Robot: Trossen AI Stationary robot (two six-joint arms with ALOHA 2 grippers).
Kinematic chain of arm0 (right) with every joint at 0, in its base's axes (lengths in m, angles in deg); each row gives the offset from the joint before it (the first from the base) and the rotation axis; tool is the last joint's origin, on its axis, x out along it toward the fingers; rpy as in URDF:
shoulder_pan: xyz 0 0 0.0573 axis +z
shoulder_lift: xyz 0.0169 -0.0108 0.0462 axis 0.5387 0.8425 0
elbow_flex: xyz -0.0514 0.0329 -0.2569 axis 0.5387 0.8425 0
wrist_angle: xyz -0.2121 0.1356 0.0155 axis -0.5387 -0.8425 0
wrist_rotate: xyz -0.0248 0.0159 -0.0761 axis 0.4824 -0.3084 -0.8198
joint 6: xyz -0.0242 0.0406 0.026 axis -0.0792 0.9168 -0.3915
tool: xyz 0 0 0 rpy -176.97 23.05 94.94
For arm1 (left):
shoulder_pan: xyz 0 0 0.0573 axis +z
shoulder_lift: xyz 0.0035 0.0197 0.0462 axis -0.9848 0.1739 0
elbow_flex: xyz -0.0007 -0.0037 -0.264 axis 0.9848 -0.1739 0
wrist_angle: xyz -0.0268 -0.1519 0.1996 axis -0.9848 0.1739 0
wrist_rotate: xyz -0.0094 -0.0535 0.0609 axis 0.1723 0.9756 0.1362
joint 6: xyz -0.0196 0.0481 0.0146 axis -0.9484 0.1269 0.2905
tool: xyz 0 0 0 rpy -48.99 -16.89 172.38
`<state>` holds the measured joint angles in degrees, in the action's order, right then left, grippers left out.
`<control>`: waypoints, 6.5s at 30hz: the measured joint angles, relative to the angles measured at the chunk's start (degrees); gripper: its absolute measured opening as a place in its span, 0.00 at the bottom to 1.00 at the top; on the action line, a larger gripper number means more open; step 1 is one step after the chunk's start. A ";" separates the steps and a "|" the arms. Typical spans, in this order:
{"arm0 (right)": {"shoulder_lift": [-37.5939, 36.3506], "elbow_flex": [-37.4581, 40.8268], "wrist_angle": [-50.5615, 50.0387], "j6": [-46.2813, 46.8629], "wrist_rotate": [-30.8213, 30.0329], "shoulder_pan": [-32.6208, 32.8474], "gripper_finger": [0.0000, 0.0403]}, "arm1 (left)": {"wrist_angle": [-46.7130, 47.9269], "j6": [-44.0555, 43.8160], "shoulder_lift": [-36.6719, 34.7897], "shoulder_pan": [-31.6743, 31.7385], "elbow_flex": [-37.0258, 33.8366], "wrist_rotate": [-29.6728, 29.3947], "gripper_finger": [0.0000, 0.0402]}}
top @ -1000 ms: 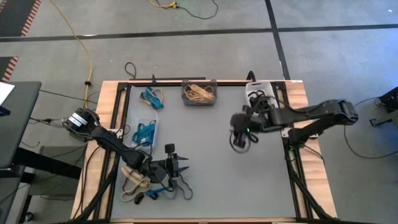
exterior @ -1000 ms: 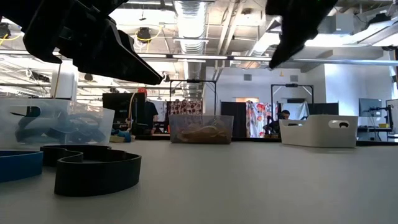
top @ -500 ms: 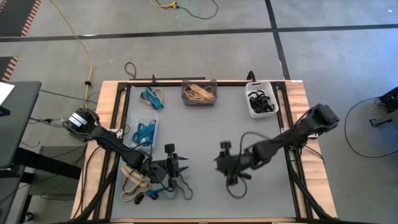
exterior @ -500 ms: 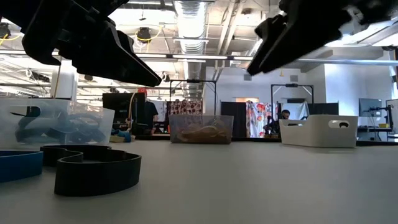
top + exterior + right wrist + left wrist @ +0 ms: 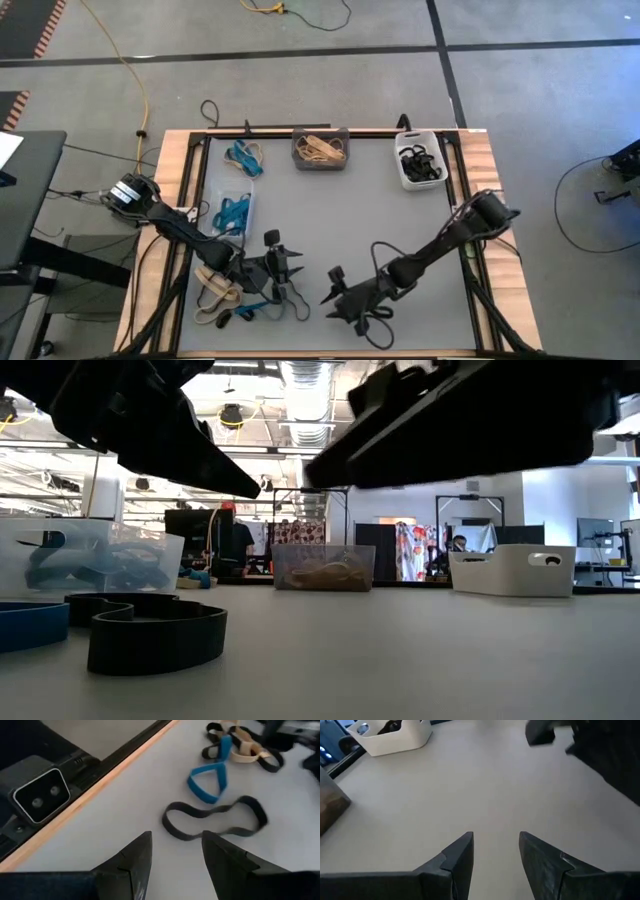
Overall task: Sort rubber bands into baskets
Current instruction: Put the black rubber band into the white bin, then put the blue rubber band into the transparent bin
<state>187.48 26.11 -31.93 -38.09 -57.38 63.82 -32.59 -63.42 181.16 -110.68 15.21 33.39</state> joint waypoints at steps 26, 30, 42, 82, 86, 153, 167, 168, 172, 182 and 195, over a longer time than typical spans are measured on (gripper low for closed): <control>12.79 -13.05 -1.67 -0.57 15.83 -6.32 0.50 | 0.30 -8.59 -0.02 -0.02 0.00 11.00 0.37; 14.27 -12.96 -1.70 -0.36 15.74 -7.09 0.50 | 0.55 -9.37 -0.02 -0.02 0.00 10.99 0.37; 14.14 -13.03 -6.48 -0.38 15.84 -7.77 0.28 | 0.54 -9.84 -0.02 -0.02 0.00 10.83 0.37; -17.93 -14.41 -59.91 4.01 -15.87 0.28 0.06 | 6.47 -14.90 -0.02 0.00 0.02 10.39 0.37; -22.13 -14.41 -64.11 5.06 -18.99 0.06 0.06 | 6.26 -12.90 -0.02 0.04 0.02 9.72 0.37; -43.04 2.67 -76.65 10.56 -8.52 -73.81 0.06 | -1.86 -2.53 -0.02 0.11 0.02 4.38 0.37; -37.39 7.93 -64.01 7.19 0.58 -83.72 0.06 | -2.19 -2.88 -0.02 0.11 0.02 4.29 0.37; -36.22 7.97 -63.64 6.76 0.50 -83.99 0.06 | -2.25 -2.88 -0.02 0.11 0.02 4.27 0.37; -31.62 7.97 -60.13 6.44 0.33 -84.83 0.06 | -2.32 -2.93 -0.02 0.11 0.02 4.23 0.37; -27.11 7.97 -53.87 6.09 0.07 -86.24 0.15 | -1.87 -4.24 -0.02 0.11 0.02 4.23 0.37; -32.18 7.97 -55.19 7.91 0.04 -86.03 0.56 | -1.69 -3.84 -0.02 0.11 0.02 3.52 0.37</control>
<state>155.30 34.08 -87.12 -30.17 -57.34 -22.20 -34.29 -67.26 181.14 -110.57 15.23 36.91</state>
